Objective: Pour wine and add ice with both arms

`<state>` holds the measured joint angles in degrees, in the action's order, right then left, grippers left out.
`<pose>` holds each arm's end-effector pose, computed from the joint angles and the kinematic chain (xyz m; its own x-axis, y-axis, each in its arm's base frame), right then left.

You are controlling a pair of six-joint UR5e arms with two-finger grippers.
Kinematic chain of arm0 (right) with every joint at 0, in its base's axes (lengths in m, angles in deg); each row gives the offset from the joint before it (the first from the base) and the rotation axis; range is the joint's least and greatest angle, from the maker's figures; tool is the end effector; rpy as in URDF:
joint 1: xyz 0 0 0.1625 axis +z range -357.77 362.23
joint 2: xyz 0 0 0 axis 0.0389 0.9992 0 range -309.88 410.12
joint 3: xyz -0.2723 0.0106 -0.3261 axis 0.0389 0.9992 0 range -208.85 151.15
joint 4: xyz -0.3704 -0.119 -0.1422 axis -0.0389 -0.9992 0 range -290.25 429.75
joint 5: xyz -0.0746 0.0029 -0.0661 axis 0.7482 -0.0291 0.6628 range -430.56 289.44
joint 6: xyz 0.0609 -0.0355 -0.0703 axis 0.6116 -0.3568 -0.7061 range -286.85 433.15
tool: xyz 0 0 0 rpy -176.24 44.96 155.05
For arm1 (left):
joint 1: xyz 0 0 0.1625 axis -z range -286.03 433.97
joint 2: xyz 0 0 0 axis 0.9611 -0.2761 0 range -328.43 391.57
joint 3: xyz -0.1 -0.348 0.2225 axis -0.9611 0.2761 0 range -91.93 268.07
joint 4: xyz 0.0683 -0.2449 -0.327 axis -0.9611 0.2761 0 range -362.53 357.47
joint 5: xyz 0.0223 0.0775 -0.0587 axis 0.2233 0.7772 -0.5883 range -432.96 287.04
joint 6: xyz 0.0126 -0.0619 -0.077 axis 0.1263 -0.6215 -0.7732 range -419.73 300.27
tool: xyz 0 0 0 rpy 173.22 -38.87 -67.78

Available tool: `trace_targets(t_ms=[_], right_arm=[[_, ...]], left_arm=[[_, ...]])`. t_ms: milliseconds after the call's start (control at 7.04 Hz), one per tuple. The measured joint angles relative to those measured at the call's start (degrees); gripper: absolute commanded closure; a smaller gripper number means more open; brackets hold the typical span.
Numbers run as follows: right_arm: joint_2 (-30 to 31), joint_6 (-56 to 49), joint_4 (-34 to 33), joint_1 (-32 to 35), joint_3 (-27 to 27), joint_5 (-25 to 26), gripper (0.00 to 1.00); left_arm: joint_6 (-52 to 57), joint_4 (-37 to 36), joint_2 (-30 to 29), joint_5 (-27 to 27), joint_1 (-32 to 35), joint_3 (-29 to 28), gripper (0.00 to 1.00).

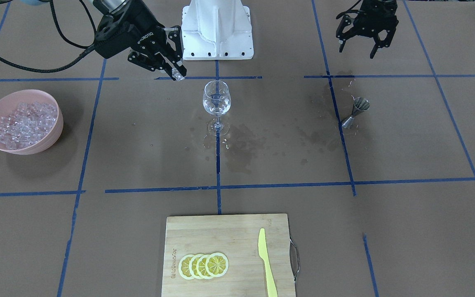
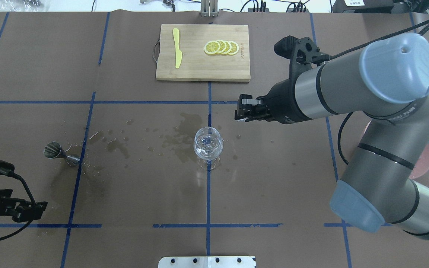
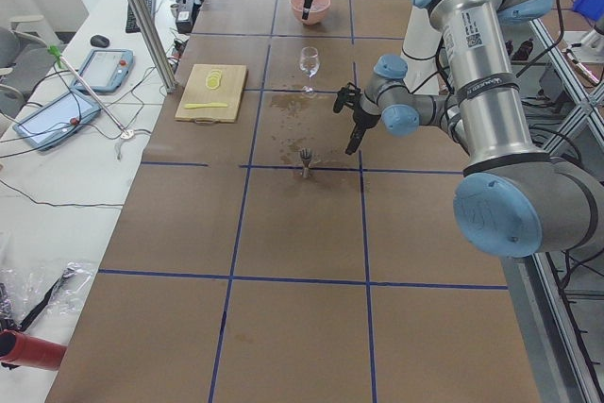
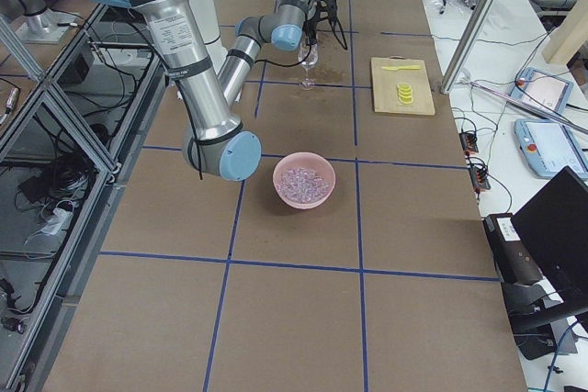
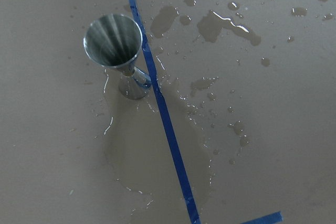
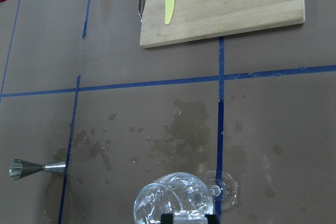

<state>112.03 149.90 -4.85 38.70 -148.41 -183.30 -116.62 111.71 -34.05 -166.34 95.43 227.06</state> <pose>-0.3673 -0.3895 0.1376 0.2857 -0.0516 0.9569 -0.1906 0.9755 0.1095 0.2527 -0.2362 0.3765 0.6898 0.3147 -0.6521 -0.0630 0.9233 0.3789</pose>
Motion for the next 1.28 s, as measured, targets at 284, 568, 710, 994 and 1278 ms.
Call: trace_targets(t_ms=[284, 568, 710, 994, 1278], right_arm=[[-1.97, 0.32, -0.10, -3.07, 1.83, 3.31, 1.00], [-4.90, 0.57, -1.30, -5.75, 4.25, 6.65, 1.00], [-5.93, 0.59, -2.24, -6.35, 5.19, 7.39, 1.00], [-6.93, 0.65, -2.77, -6.99, 6.53, 7.89, 0.99], [-7.28, 0.68, -2.83, -7.44, 7.08, 7.96, 0.43]], left_arm=[[6.17, -2.14, -0.42, -5.13, 6.63, 1.35, 0.00], [11.70, -3.74, -0.70, -7.06, 11.67, 1.98, 0.00], [13.39, -4.33, -0.80, -8.08, 13.49, 2.29, 0.00], [17.37, -5.92, -0.86, -9.84, 17.28, 2.98, 0.00], [19.82, -7.19, -0.90, -10.17, 19.65, 3.71, 0.00]])
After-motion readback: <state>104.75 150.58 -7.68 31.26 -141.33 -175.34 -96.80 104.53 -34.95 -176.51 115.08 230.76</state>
